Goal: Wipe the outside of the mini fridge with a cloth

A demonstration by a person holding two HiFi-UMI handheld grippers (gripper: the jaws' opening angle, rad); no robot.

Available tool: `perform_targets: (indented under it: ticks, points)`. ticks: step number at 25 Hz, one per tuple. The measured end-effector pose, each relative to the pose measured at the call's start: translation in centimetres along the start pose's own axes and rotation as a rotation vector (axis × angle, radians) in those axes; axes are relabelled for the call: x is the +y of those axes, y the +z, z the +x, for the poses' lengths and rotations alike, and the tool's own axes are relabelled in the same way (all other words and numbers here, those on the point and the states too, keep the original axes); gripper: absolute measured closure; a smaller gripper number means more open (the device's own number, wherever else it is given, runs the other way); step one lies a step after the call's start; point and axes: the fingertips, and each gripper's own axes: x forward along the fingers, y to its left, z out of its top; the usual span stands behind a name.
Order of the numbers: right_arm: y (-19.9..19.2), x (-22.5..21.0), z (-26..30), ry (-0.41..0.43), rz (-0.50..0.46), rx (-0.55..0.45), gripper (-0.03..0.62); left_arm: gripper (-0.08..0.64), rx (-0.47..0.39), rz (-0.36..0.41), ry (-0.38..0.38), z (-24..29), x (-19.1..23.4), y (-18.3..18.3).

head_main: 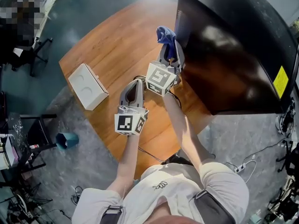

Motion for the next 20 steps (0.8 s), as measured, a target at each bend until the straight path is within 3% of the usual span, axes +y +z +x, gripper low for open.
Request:
perform_targets:
  ticks: [10,20]
  points:
    - [-0.6,-0.5,0.5,-0.014,-0.018,0.016,0.531,0.555,0.008,-0.023,-0.019,0.3,-0.3,-0.6]
    - [-0.5,-3.9,-4.1,-0.072,-0.065,0.030,0.531,0.555,-0.023,-0.026,-0.061,-0.2,-2.5,0.9]
